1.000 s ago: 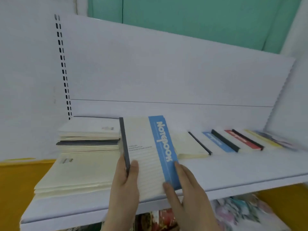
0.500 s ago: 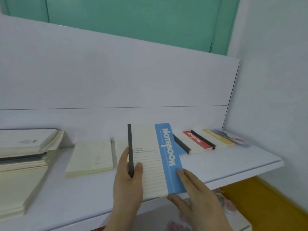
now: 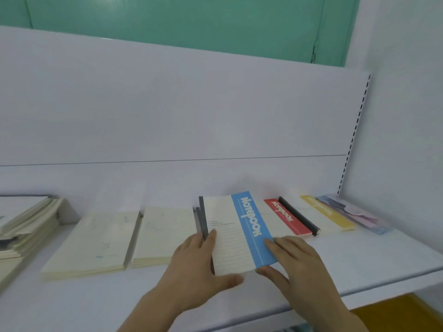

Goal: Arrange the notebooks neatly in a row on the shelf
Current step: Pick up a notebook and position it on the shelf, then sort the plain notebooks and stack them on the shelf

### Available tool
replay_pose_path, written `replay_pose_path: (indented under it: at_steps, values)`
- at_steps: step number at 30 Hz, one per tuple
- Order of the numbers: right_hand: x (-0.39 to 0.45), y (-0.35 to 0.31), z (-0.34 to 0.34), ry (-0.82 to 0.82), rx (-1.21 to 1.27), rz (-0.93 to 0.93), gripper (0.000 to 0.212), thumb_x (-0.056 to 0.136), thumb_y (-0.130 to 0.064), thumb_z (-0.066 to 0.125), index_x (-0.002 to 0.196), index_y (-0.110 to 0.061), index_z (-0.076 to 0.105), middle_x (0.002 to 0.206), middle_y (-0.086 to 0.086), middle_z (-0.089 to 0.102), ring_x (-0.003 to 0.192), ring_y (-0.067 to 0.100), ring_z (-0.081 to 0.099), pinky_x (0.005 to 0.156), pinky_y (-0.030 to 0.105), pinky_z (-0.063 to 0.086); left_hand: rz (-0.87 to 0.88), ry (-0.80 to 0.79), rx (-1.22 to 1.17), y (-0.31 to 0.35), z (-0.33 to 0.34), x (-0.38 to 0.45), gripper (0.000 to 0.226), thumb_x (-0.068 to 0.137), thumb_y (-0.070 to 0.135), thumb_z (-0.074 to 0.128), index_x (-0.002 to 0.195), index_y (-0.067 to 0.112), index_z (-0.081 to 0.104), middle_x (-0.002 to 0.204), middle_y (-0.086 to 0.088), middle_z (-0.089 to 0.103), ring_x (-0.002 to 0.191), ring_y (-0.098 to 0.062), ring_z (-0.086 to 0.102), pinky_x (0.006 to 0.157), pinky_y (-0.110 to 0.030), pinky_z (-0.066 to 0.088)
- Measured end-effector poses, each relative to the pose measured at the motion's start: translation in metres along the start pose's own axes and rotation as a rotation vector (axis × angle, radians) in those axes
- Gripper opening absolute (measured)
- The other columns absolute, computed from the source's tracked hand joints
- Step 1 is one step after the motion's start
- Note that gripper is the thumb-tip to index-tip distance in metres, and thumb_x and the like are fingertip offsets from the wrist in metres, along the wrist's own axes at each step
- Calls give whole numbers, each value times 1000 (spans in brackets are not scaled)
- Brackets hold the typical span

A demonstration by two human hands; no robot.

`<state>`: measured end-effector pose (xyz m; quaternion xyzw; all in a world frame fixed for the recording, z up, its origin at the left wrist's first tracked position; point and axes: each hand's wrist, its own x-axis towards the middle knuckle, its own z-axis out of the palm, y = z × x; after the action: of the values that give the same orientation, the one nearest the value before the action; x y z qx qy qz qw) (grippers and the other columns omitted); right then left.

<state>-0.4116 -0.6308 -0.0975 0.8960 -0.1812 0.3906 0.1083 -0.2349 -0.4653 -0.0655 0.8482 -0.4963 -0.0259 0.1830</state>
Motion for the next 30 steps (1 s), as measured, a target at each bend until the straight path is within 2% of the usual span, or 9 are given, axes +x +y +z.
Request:
replay_pose_path:
  at_steps: [3,7,10,12,16,20,22,25,30]
  values:
    - [16,11,26,-45,12,-22,70,93,-68,26,113,-18,70,107,-6,69,105,15,57,88,31,49,44,-4,82,-18,5,26,106,77,82,52,157,22,17,144,7,39,133,-13,35,113,-28,30]
    - [36,25,56,-94,70,-39,67,89,-68,36,113,-16,71,107,-6,69,107,17,60,88,36,54,38,-45,97,-33,17,55,93,80,80,50,149,21,32,137,4,47,127,-16,41,109,-28,34]
    - [46,36,78,-154,78,-50,63,89,-66,39,114,-17,70,108,-8,69,108,17,59,89,36,54,33,-24,175,-40,25,74,74,81,80,47,126,21,51,121,2,54,119,-19,46,102,-28,35]
    - [47,43,92,-206,72,-75,61,91,-64,37,116,-20,70,108,-10,69,110,17,58,90,37,53,37,-25,236,-42,28,79,65,82,78,44,113,22,55,114,1,56,116,-19,46,102,-29,33]
    - [53,59,108,-270,76,-140,59,92,-67,35,114,-25,71,105,-13,67,109,19,59,89,37,53,45,-19,364,-42,31,86,64,86,75,38,115,22,56,120,-1,56,121,-22,43,110,-34,28]
    - [61,64,114,-330,90,-196,60,90,-70,33,110,-27,70,100,-14,66,108,17,58,89,35,54,17,-2,351,-43,36,87,65,85,76,38,118,23,55,126,2,54,127,-20,40,113,-32,27]
    - [65,66,113,-371,106,-212,62,89,-72,30,109,-28,70,99,-15,66,109,17,58,90,35,53,16,-2,335,-44,35,88,72,82,80,34,121,23,56,131,1,52,133,-21,34,114,-33,27]
    - [70,69,113,-385,136,-243,57,87,-72,36,110,-31,68,105,-13,64,112,14,55,96,31,49,10,11,297,-44,31,87,93,71,84,24,131,20,56,144,-1,39,140,-19,18,117,-35,26]
    - [71,67,109,-392,135,-277,64,93,-69,23,105,-30,72,104,-15,67,108,10,60,94,27,48,16,-2,274,-42,36,83,95,71,83,14,136,22,49,146,7,37,144,-13,15,120,-30,21]
